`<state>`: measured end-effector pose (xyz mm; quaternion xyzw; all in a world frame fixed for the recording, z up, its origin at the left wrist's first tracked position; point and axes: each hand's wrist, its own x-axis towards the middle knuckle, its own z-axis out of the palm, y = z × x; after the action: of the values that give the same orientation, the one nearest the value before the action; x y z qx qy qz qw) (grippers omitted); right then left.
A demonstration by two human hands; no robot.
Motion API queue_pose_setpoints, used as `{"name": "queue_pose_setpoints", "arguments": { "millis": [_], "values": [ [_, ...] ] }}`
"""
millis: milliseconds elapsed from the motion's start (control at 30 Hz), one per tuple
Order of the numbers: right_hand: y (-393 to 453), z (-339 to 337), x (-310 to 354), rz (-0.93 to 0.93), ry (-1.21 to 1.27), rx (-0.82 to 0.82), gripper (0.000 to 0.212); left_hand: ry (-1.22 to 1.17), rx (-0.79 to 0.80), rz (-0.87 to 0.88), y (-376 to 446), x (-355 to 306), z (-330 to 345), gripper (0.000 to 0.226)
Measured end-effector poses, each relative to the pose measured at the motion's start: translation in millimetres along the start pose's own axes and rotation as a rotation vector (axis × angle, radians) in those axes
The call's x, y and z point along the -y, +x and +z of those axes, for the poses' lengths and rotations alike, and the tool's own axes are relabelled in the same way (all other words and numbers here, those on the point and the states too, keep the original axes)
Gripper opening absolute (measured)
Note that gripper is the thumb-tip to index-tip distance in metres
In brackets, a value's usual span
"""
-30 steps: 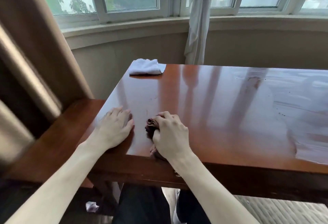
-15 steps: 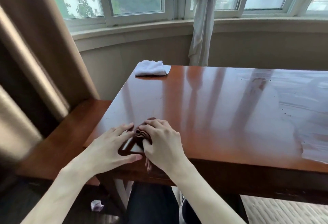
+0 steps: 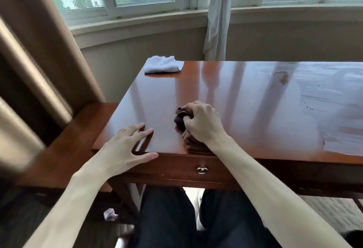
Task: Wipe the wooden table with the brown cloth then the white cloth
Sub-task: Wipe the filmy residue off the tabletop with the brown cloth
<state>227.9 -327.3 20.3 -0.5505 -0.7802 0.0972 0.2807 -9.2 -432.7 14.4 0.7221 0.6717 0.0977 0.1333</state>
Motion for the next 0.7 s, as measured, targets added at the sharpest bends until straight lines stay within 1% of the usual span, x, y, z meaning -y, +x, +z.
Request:
{"name": "queue_pose_setpoints", "arguments": {
  "millis": [33,67,133,200,233,267,367,500,533,633,700],
  "values": [
    [10,2,-3,0.052,-0.023,-0.018,0.026,0.003,-0.003,0.004,-1,0,1,0.088],
    [11,6,-2,0.067,-0.042,-0.019,0.027,0.0,-0.007,0.013,-1,0,4,0.089],
    [-11,9,9,-0.044,-0.074,0.0,0.031,-0.005,-0.024,0.053,0,-1,9,0.09],
    [-45,4,14,-0.16,0.03,0.051,0.033,0.004,-0.034,0.106,4,-8,12,0.092],
    [-48,-3,9,-0.16,0.086,0.075,0.034,-0.002,-0.025,0.124,9,-15,13,0.09],
    [-40,-10,-2,-0.13,0.115,0.084,0.034,-0.024,-0.015,0.133,14,-24,14,0.088],
    [-12,-33,-47,0.043,0.065,-0.001,0.035,-0.11,-0.018,0.145,28,-57,20,0.079],
    [-37,-70,-103,0.106,-0.009,-0.073,0.035,-0.165,-0.078,0.19,66,-110,34,0.068],
    [-37,-82,-123,0.156,-0.042,-0.101,0.033,-0.165,-0.076,0.215,77,-123,40,0.065],
    [-22,-119,-182,0.435,-0.16,-0.157,0.027,-0.098,-0.016,0.288,105,-156,55,0.062],
    [-16,-132,-202,0.524,-0.191,-0.157,0.029,-0.054,0.002,0.291,117,-169,62,0.062]
  ]
}}
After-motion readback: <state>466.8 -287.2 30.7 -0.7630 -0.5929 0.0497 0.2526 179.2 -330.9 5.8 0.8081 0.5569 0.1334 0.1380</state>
